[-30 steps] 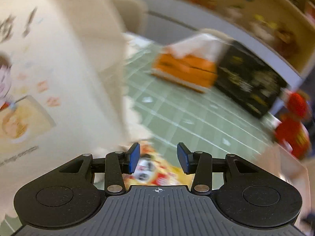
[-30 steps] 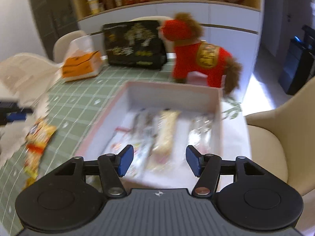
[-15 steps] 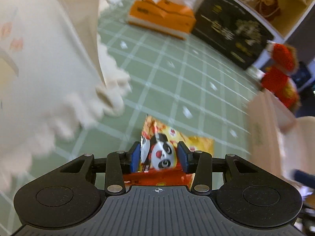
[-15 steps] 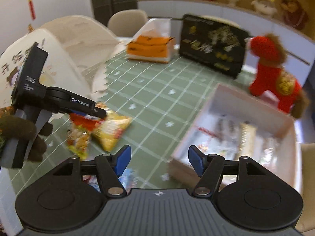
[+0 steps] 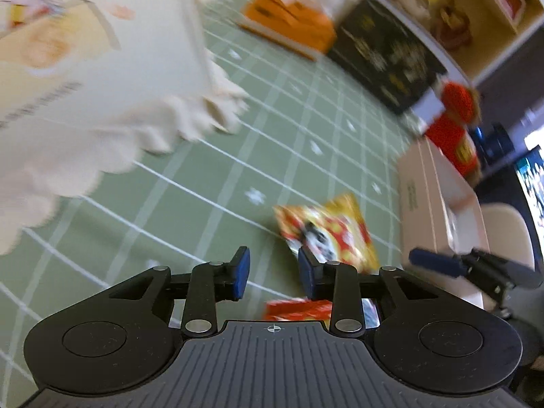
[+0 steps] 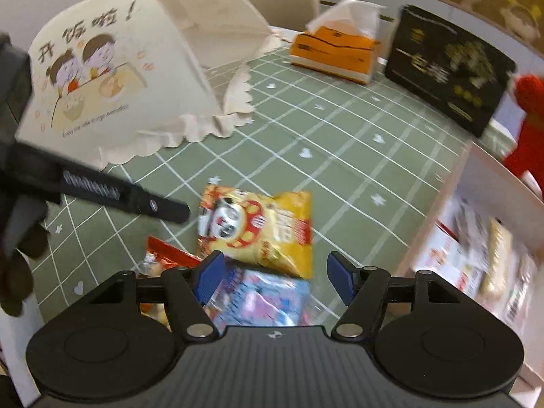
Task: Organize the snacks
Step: 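Grasp a panda-print chip bag with the left gripper while the right grasps another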
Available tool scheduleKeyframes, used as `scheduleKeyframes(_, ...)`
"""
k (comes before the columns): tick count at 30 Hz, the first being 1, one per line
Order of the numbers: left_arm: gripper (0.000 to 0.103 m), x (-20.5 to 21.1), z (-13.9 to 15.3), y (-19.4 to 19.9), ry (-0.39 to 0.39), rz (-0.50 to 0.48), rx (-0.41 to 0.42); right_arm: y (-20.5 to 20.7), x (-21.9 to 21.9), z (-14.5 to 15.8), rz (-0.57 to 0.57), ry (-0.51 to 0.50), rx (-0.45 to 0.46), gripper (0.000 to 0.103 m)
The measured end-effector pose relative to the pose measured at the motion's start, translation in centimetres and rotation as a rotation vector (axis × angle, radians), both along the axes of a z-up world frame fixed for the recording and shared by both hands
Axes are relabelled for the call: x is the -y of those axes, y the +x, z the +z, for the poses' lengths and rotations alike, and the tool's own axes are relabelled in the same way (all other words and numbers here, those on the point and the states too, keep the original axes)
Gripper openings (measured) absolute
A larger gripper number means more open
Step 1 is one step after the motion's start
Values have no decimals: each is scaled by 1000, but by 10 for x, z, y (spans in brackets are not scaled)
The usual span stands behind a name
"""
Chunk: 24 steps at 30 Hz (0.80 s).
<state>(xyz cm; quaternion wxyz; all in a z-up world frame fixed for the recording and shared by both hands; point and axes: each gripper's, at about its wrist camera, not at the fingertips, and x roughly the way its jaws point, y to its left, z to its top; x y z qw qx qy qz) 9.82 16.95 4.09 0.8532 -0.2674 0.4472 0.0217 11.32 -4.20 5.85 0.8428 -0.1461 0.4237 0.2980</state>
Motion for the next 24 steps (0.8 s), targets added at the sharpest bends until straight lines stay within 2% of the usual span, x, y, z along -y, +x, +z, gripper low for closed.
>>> scheduleKeyframes(4, 35, -14, 4, 9, -10, 14, 41, 12, -16, -12, -48, -22, -51, 68)
scheduleKeyframes(7, 35, -12, 2, 39, -14, -34, 90, 9, -10, -12, -50, 9, -114, 69)
scheduleKeyframes(10, 35, -2, -11, 74, -18, -81, 86, 9, 3, -16, -84, 46, -184, 70)
scheduleKeyframes(13, 35, 10, -26, 91, -12, -119, 37, 9, 17, -19, -117, 40, -187, 70)
scheduleKeyframes(15, 34, 19, -27, 84, -11, -152, 36, 9, 28, -23, -121, 40, -202, 70)
scheduleKeyframes(18, 34, 33, -26, 64, -11, -182, 13, -2, 46, -27, -123, 34, -178, 71)
scheduleKeyframes(21, 34, 47, -25, 44, -40, -187, -11, -13, 71, -25, -147, 33, -180, 71)
scheduleKeyframes(24, 34, 67, -26, 27, -83, -204, -33, -21, 93, -19, -219, 23, -183, 70)
